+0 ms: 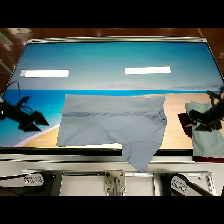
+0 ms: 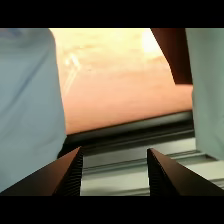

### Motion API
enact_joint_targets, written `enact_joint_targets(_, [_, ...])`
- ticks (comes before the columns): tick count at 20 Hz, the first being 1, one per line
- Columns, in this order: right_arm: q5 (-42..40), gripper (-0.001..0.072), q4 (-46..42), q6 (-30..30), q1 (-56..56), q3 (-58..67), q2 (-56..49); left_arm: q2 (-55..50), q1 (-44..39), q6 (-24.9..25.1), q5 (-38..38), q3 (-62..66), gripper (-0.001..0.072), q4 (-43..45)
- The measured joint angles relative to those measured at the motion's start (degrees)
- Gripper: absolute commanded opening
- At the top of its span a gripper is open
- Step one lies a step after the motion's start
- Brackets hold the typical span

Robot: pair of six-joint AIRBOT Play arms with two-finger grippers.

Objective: Fold the shirts.

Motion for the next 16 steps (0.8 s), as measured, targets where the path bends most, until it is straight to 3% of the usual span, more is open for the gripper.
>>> enact_joint_targets(5, [-5.11, 0.0521, 10.56, -2.14, -9.05, -13.25, 8.83, 5.35, 8.94, 7.26, 6.25, -18.91, 0.0643, -6.34])
enact_joint_targets(13, [-8.13, 0.0521, 17.31, -2.78, -11.34, -17.22, 11.13, 5.44, 6.78, 11.37, 10.38, -24.94, 0.0640, -9.44])
enact_joint_targets(14, [-8.13, 0.0520, 17.49, -2.82, -11.39, -17.33, 11.15, 4.96, 6.12, 11.58, 10.51, -25.22, 0.0625, -10.08])
enact_joint_targets(16, [-8.13, 0.0520, 17.66, -2.91, -11.50, -17.42, 11.23, 3.93, 4.79, 12.07, 11.47, -25.64, 0.0434, -11.08])
